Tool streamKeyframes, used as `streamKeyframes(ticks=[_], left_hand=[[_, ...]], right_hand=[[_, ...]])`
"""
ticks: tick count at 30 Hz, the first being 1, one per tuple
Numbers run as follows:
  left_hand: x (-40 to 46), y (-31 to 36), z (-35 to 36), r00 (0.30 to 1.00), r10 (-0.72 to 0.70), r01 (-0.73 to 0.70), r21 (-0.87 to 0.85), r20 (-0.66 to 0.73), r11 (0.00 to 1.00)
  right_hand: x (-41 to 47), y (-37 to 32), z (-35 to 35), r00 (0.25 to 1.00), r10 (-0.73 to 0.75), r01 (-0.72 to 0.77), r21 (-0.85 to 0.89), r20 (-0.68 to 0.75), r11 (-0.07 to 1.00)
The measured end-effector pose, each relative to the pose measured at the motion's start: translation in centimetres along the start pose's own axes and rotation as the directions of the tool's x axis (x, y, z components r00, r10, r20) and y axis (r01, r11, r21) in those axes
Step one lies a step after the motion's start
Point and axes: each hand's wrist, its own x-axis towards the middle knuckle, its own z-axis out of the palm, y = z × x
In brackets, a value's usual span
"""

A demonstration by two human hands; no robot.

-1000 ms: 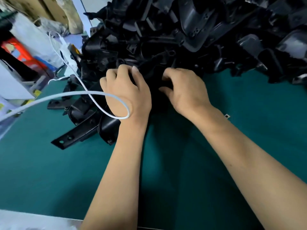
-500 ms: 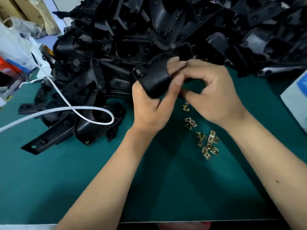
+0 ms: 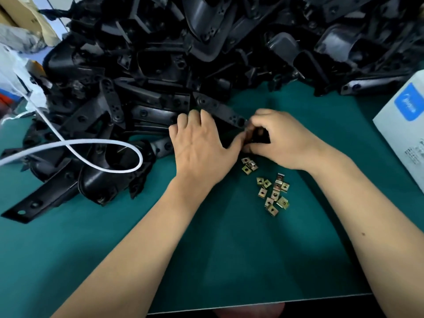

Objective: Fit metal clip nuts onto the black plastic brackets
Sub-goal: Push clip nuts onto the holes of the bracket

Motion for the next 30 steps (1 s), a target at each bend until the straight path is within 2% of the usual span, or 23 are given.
streamKeyframes(ticks=[3, 7, 11, 15, 17, 20, 26, 30], left_hand=[[0.1, -0.2, 0.1, 1.000, -0.010, 0.011, -0.103, 0.007, 0.995], [0.5, -0.8, -0.1, 0.999, -0.052, 0.048, -0.244, -0.011, 0.969], [0.8, -0.9, -0.3, 0.998, -0.060, 0.062, -0.164, 0.021, 0.985], [0.7, -1.1, -0.7, 1.000, -0.010, 0.009, -0.339, -0.001, 0.941], [0.7, -1.2, -0.9, 1.000, 0.001, -0.005, -0.424, -0.009, 0.905], [0.9, -1.3, -1.4, 0.999, 0.039, -0.025, -0.459, 0.022, 0.888], [1.1, -2.0, -1.9, 0.982, 0.155, -0.079, -0.522, 0.105, 0.849], [0.9, -2.2, -1.8, 0.974, 0.183, -0.097, -0.483, 0.135, 0.870]], right_hand=[[-0.4, 0.4, 0.3, 0.996, 0.036, -0.031, 0.066, -0.081, 0.997], [-0.5, 0.6, 0.7, 0.951, 0.140, -0.049, 0.311, -0.276, 0.949], [-0.3, 0.4, 1.3, 0.932, 0.214, -0.041, 0.501, -0.293, 0.864], [0.0, -0.3, 2.1, 0.910, 0.238, 0.010, 0.593, -0.340, 0.805], [0.1, -0.4, 2.0, 0.896, 0.291, 0.006, 0.664, -0.336, 0.747], [0.0, -0.3, 1.6, 0.897, 0.347, -0.029, 0.747, -0.275, 0.664], [-0.2, -0.4, 1.5, 0.884, 0.412, -0.062, 0.820, -0.219, 0.569], [-0.3, -0.6, 1.4, 0.894, 0.412, -0.083, 0.838, -0.176, 0.539]])
